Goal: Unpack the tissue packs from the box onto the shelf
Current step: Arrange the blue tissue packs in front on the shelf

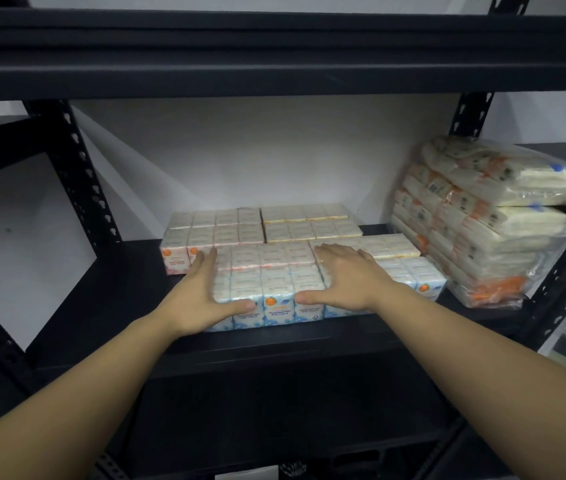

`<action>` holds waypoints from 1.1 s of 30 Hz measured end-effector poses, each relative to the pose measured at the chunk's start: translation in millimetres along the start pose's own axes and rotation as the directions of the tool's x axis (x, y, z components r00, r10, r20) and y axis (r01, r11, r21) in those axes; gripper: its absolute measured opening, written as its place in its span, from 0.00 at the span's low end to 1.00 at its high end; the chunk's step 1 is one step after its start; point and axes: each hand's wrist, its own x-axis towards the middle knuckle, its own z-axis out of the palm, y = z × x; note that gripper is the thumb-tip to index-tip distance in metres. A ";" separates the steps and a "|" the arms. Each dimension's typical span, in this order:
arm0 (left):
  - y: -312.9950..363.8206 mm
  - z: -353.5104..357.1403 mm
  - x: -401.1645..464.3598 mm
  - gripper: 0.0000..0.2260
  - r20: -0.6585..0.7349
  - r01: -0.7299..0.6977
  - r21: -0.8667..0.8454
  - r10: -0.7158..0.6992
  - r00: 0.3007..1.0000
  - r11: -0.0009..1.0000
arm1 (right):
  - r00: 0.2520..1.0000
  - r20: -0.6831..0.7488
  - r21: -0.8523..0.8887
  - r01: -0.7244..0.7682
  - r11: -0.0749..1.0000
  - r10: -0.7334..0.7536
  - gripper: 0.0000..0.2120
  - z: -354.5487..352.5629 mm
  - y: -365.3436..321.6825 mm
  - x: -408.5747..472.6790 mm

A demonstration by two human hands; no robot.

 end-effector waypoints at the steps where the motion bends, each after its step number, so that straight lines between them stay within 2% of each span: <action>1: -2.5 -1.9 1.1 0.63 -0.012 0.003 0.001 -0.003 1.000 1.000 | 1.000 -0.012 0.004 -0.003 1.000 0.003 0.57 -1.4 -2.7 2.8; 13: -33.9 -60.1 52.6 0.41 -0.092 0.047 0.135 -0.035 0.995 0.990 | 0.982 0.029 0.045 -0.189 0.981 0.188 0.55 -0.6 -15.2 67.7; 18: -65.3 -70.3 88.6 0.51 -0.045 0.146 0.159 -0.141 0.989 0.976 | 0.979 0.012 0.055 -0.205 0.977 0.205 0.53 10.7 -11.7 71.6; 21: -80.6 -70.5 111.9 0.52 -0.006 0.180 0.133 -0.181 0.983 0.975 | 0.979 0.018 0.051 -0.206 0.977 0.205 0.53 12.1 -10.4 73.8; 24: -88.8 -70.6 127.3 0.44 0.035 0.135 0.113 -0.140 0.990 0.984 | 0.978 0.017 0.046 -0.208 0.977 0.207 0.53 13.5 -10.3 75.7; 26: -85.6 -72.8 130.2 0.32 0.044 0.074 0.092 -0.078 0.996 0.993 | 0.979 0.004 0.047 -0.206 0.977 0.206 0.53 14.6 -10.0 76.0; 29: -74.7 -72.4 128.6 0.14 0.038 -0.031 -0.059 0.033 0.999 0.998 | 0.978 0.003 0.052 -0.209 0.977 0.209 0.54 14.6 -9.7 76.1; 31: -75.9 -69.1 130.5 0.12 0.023 -0.059 -0.120 0.062 0.998 0.991 | 0.977 0.005 0.054 -0.215 0.975 0.215 0.55 13.9 -10.6 76.2; 33: -83.4 -64.9 136.7 0.16 0.021 -0.058 -0.148 0.061 0.998 0.987 | 0.976 0.005 0.060 -0.218 0.974 0.218 0.56 13.5 -11.4 76.2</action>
